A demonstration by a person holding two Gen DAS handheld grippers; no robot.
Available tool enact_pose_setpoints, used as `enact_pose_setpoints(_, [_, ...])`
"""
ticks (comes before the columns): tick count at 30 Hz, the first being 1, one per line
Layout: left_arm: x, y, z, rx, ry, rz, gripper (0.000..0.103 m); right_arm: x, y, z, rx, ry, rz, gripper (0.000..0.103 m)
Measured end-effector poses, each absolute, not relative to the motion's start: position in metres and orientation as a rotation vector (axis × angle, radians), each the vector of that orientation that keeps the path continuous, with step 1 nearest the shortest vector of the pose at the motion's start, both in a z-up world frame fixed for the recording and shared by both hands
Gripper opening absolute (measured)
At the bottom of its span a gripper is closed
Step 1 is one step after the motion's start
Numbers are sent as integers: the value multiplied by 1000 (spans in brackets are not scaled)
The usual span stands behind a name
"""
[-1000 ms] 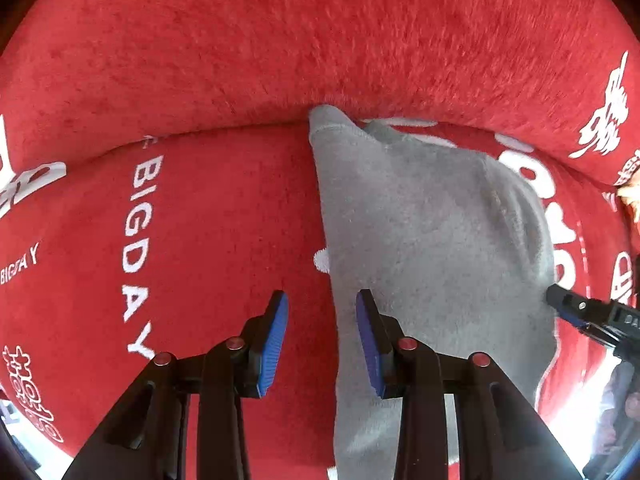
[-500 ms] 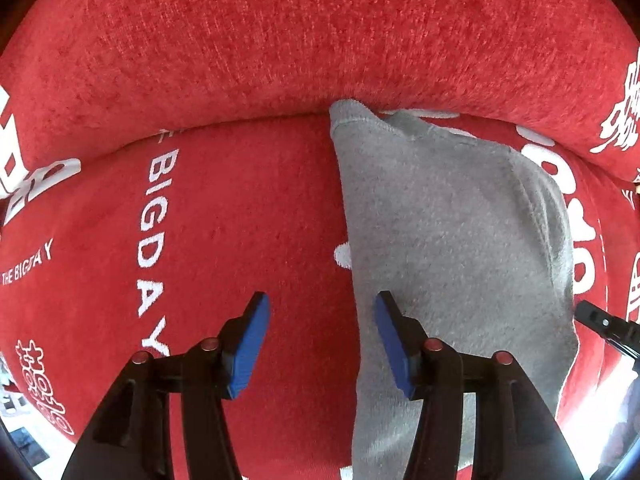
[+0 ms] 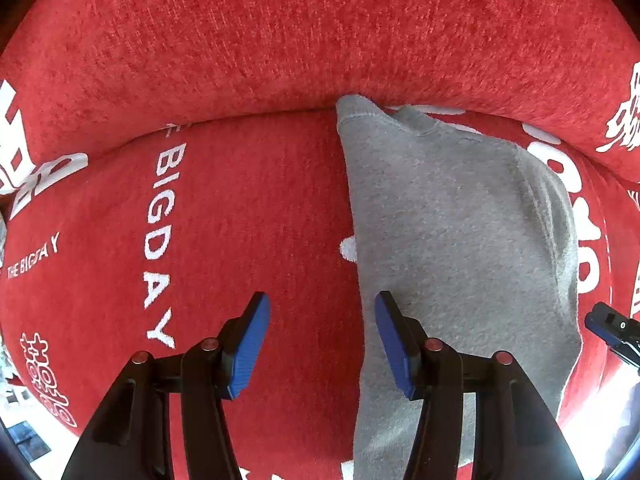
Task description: Fold small clothes
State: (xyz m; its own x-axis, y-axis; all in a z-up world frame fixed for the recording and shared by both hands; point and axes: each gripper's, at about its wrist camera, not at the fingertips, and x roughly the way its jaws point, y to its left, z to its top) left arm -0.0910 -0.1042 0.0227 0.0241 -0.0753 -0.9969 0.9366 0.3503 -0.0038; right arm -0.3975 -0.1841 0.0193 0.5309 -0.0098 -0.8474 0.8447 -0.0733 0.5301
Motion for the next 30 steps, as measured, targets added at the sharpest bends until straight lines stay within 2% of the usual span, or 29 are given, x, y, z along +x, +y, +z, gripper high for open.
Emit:
enact_pose_setpoints(5, [-87,-102,22,884,1320,-947,58,-396,-184,19,1490,745,-811,63])
enact_pose_setpoints(6, [-86,-102,22,878,1323,-948,66,-395,-184,19,1491,747,-808,64])
enact_pose_setpoints(7, [-84,-101,23,866,1324,-947,93,-395,-184,18,1491,748,-804,65])
enact_pose_setpoints(8, [-82,-100,25,848,1315,-947,103,-394,-184,18,1491,748,-797,65])
enact_pose_setpoints(10, [-79,-99,32,818,1294,-963,103,-394,-184,17,1493,744,-785,67])
enact_pose_setpoints(11, [-78,-99,32,817,1299,-968,103,-394,-185,16,1496,742,-775,77])
enact_pose_setpoints(13, [-76,-101,30,822,1326,-977,103,-393,-186,14,1506,730,-756,83])
enact_pose_setpoints(30, [-93,-110,13,870,1349,-999,103,-381,-198,-7,1549,763,-660,83])
